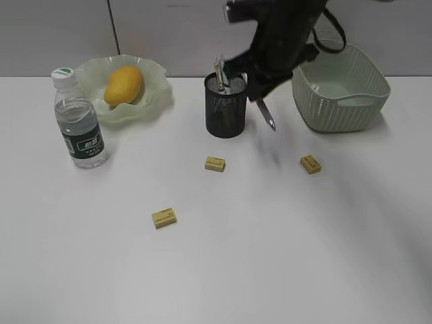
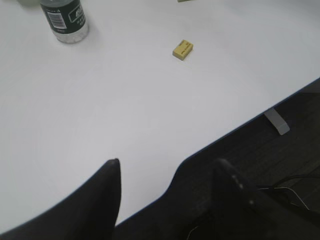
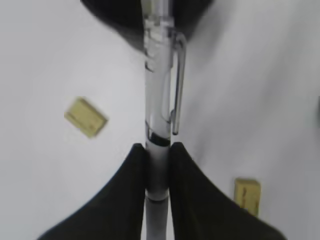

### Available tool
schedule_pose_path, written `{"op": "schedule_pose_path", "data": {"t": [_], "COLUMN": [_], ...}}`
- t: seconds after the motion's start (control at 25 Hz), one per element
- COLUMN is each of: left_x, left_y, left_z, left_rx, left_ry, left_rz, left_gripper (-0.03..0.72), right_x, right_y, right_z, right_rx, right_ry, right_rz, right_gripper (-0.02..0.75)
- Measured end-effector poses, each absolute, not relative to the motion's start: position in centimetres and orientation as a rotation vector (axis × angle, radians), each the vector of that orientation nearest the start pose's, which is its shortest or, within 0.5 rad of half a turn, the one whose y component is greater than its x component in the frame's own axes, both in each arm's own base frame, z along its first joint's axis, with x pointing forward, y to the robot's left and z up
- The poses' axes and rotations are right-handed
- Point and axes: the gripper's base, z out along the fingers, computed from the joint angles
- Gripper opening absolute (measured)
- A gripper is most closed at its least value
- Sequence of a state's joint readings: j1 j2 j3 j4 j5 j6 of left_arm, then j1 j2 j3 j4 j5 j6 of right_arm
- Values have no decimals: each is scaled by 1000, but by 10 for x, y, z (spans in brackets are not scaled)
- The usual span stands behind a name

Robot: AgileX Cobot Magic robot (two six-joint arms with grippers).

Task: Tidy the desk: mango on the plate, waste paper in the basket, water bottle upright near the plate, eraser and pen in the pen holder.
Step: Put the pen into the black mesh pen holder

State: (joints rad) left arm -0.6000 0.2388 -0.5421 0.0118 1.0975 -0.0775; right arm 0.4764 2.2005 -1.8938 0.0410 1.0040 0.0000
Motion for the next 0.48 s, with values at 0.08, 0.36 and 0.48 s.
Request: {"op": "schedule_pose_path", "data": {"t": [0.08, 0.36, 0.48], "left_x": [23, 23, 23], "left_y": [-15, -15, -15], "left_z": [284, 284, 284], "left_rx": [595, 595, 595], "left_ry": [2223, 2223, 2223], "left_rz": [-338, -338, -338], "left_gripper": [438, 436, 436], "right_x": [431, 453, 460], "right_y": [227, 239, 241], "right_z": [236, 287, 292], "right_rx": [-615, -523, -495], "right_ry": [2637, 2295, 2196], "right_rz": [212, 311, 330], "right_gripper": [118, 118, 118]}}
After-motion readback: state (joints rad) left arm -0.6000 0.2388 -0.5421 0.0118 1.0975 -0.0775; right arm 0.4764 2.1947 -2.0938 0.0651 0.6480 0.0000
